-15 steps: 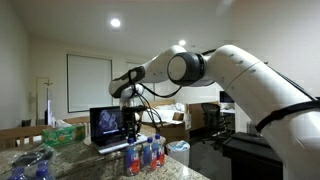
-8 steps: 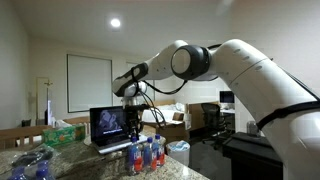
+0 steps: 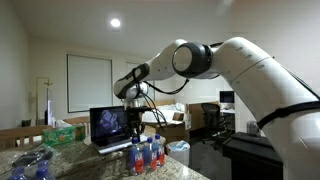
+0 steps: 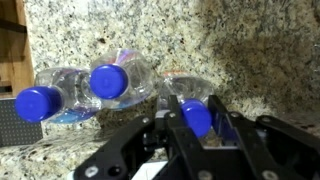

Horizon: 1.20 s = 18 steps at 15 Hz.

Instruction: Move the three bottles to the right, one at a time

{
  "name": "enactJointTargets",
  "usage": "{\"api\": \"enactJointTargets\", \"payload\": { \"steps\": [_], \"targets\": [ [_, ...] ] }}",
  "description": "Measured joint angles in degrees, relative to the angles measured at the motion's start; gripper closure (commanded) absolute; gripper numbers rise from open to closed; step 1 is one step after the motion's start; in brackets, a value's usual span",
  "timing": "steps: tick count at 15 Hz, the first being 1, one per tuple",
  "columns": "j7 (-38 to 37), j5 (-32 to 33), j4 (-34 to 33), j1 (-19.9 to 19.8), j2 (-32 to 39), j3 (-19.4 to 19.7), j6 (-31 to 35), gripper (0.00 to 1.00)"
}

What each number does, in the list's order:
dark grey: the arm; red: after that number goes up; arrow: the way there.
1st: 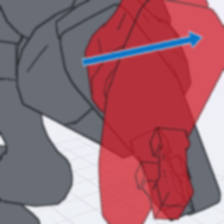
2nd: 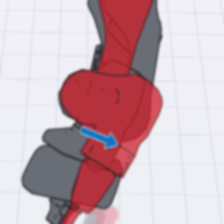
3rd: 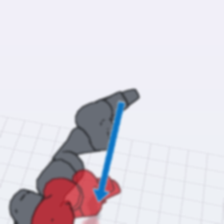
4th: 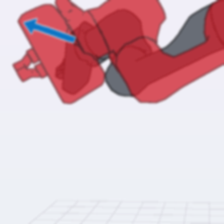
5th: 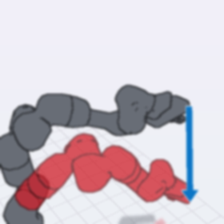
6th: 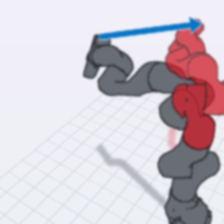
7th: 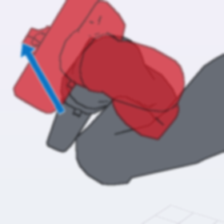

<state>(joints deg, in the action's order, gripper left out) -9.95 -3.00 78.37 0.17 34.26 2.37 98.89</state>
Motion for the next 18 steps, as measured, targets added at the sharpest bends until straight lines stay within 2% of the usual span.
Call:
{"api": "enactJointTargets", "payload": {
  "steps": [3, 4, 11, 13, 18],
  "targets": [
    [0.0, 0.0, 0.1, 0.0, 0.0, 0.0, 0.1, 0.86],
    [0.0, 0.0, 0.1, 0.0, 0.0, 0.0, 0.1, 0.46],
    [0.0, 0.0, 0.1, 0.0, 0.0, 0.0, 0.1, 0.04],
    [0.1, 0.0, 0.1, 0.0, 0.0, 0.0, 0.1, 0.0],
    [0.4, 0.0, 0.7, -0.1, -1.9, 0.1, -0.1, 0.0]
  ]
}}
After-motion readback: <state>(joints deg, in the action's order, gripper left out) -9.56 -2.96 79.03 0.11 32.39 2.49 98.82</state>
